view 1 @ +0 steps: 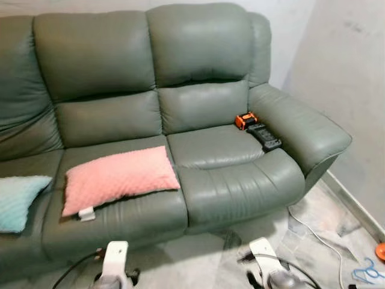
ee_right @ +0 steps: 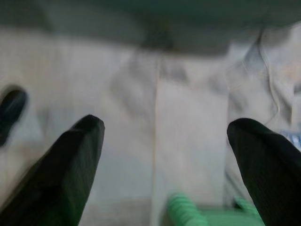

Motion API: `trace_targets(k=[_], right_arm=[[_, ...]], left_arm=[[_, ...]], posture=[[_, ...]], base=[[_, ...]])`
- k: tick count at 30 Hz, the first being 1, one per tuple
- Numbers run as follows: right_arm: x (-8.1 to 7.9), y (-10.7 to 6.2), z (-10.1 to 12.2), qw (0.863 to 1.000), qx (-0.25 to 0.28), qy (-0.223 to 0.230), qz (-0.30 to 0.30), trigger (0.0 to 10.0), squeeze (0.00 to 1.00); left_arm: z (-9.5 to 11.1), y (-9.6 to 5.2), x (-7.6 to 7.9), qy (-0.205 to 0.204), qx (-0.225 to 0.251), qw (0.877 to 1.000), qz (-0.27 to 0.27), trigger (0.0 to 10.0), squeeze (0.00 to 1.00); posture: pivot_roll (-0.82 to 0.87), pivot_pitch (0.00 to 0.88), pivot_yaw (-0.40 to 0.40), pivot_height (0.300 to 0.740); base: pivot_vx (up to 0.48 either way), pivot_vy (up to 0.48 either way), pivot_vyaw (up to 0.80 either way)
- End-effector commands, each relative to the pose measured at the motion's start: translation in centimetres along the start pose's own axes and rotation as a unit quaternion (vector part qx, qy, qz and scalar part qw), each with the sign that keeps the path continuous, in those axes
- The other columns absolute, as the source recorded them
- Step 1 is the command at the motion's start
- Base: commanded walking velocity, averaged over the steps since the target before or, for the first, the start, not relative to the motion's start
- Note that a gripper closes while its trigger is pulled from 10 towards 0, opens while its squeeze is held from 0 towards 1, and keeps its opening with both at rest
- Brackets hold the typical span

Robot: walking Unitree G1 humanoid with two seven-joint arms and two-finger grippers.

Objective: Move the pillow to the sofa

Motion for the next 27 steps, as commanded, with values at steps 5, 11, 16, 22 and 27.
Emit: trace_targets(k=[5, 11, 16, 22, 27], right_arm=[[0.1, -0.2, -1.6, 1.000, -0.024, 0.001, 0.003, 10.0, 0.00], [0.1, -0.2, -1.6, 1.000, -0.024, 0.002, 0.003, 10.0, 0.00], [0.0, -0.2, -1.6, 1.000, -0.024, 0.003, 0.004, 10.0, 0.00], [0.0, -0.2, -1.6, 1.000, -0.022, 0.003, 0.007, 10.0, 0.00], [-0.1, -0.2, -1.6, 1.000, -0.022, 0.002, 0.007, 10.0, 0.00]], left_arm=[[1.2, 0.1, 0.5, 0.002, 0.015, 1.000, -0.003, 10.0, 0.00], [0.9, 0.1, 0.3, -0.001, 0.013, 1.000, 0.001, 10.0, 0.00], [0.7, 0.0, 0.0, -0.002, 0.009, 1.000, 0.007, 10.0, 0.00], [0.9, 0.0, -0.4, 0.008, 0.009, 1.000, 0.005, 10.0, 0.00], [1.0, 0.0, -0.8, 0.010, 0.011, 1.000, 0.005, 10.0, 0.00]], posture=[[0.01, 0.000, 0.012, 0.740], [0.01, 0.000, 0.012, 0.740], [0.01, 0.000, 0.014, 0.740], [0.01, 0.000, 0.017, 0.740], [0.02, 0.000, 0.018, 0.740]], base=[[0.000, 0.000, -0.74], [0.000, 0.000, -0.70], [0.000, 0.000, 0.00], [0.000, 0.091, 0.00], [0.000, 0.283, 0.00]])
Point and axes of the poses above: a point about 5 cm out from each wrist's last joint towards the gripper, its own y axis pointing out of the wrist towards the gripper, its own z axis along the axis of the wrist's last joint, x = y × z, the point moved 1 cm from there along y, pointing out of the wrist towards the gripper, and after that the axes turned 3 degrees about y, right-handed, at the moved point
